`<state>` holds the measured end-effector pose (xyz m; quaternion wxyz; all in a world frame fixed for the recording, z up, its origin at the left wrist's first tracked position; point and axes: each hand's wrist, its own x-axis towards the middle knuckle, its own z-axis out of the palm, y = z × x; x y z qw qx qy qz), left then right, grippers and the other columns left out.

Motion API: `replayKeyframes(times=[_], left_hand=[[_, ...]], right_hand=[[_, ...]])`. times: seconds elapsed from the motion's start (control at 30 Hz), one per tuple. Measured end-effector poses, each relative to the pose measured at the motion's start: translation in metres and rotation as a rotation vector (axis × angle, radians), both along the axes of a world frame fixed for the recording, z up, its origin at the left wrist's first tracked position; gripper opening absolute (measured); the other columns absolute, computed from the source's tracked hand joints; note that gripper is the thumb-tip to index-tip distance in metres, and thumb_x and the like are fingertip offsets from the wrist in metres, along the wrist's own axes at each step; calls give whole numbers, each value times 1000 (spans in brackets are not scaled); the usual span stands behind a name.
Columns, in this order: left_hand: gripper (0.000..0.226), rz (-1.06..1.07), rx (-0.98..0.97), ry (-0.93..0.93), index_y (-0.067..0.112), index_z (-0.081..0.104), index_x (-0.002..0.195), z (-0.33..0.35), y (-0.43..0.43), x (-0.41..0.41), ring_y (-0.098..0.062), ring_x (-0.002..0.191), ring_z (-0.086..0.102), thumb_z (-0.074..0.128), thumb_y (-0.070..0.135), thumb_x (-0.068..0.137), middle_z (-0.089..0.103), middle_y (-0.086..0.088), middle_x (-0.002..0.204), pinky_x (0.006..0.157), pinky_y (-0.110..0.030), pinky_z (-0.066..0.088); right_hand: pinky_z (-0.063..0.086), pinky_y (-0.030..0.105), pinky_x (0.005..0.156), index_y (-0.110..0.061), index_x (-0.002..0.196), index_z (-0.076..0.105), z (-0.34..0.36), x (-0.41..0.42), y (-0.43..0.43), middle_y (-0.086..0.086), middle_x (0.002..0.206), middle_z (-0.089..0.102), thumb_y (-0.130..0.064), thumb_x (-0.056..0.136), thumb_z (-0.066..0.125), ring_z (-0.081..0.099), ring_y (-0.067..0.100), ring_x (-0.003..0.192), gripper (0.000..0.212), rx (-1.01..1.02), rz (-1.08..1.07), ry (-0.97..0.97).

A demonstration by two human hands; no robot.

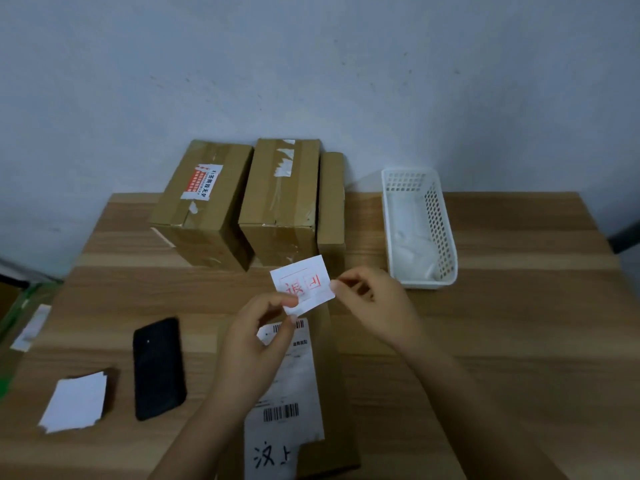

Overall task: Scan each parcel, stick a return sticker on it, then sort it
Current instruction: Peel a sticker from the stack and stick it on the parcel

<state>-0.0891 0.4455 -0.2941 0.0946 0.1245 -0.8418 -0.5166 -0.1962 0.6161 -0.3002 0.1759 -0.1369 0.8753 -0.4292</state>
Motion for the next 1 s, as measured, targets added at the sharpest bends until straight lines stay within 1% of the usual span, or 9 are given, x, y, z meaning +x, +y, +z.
replayKeyframes(times=[0.07,0.17,0.3,0.4,0.47,0.6,0.7,0.83,1.0], left_hand=[[23,-14,10,19,31,65,98,4,-8,13,4,109,57,66,10,88,63,24,110,83,-18,52],[20,-52,8,28,33,64,99,6,-21,37,5,110,56,66,17,88,62,26,112,86,-22,51],[16,-93,41,87,30,65,99,1,-35,72,-1,109,60,66,18,89,65,21,111,88,-31,52],[11,-118,34,116,30,66,97,-5,-37,96,-2,104,62,67,23,90,68,18,106,86,-26,52],[10,-149,-12,125,31,66,99,-9,-38,111,-2,103,62,64,31,89,67,18,105,81,-23,51],[17,-130,-153,120,29,65,103,-20,-39,136,4,101,56,58,32,88,63,20,104,78,-15,45],[24,-196,-320,122,26,63,109,-29,-32,151,2,100,54,50,37,92,58,20,108,79,-13,40],[39,-237,-455,108,21,56,127,-44,-6,165,-10,117,48,47,39,93,54,9,128,97,-28,38],[57,-244,-560,76,16,40,145,-65,20,181,-15,142,29,46,40,94,39,2,150,115,-38,24]], right_hand=[[39,13,68,-26,102,64,5,20,-13,-13,98,62,-40,92,59,55,-1,87,18,-12,6,20],[41,17,65,-22,89,63,13,52,-22,-10,91,62,-34,93,60,56,4,81,13,-42,-52,58],[43,25,69,-18,82,61,20,99,-24,-7,85,59,-34,93,58,52,9,81,19,-56,-89,168],[42,24,71,-18,82,60,14,135,-22,-9,84,55,-35,94,55,50,8,81,22,43,-113,241],[39,22,66,-17,80,60,9,157,-20,-9,82,54,-34,94,57,50,8,79,22,35,-168,296],[41,22,64,-16,82,58,-1,184,0,-6,84,53,-31,97,53,49,5,75,22,-35,-301,228],[41,13,65,-18,86,61,-7,196,14,-4,92,51,-31,97,52,50,2,75,19,-74,-344,167],[40,12,64,-22,82,59,-20,207,26,-5,92,49,-29,97,54,49,0,73,17,-90,-347,97],[39,10,63,-17,86,61,-38,211,37,-5,93,49,-29,97,53,49,-5,73,18,-60,-295,51]])
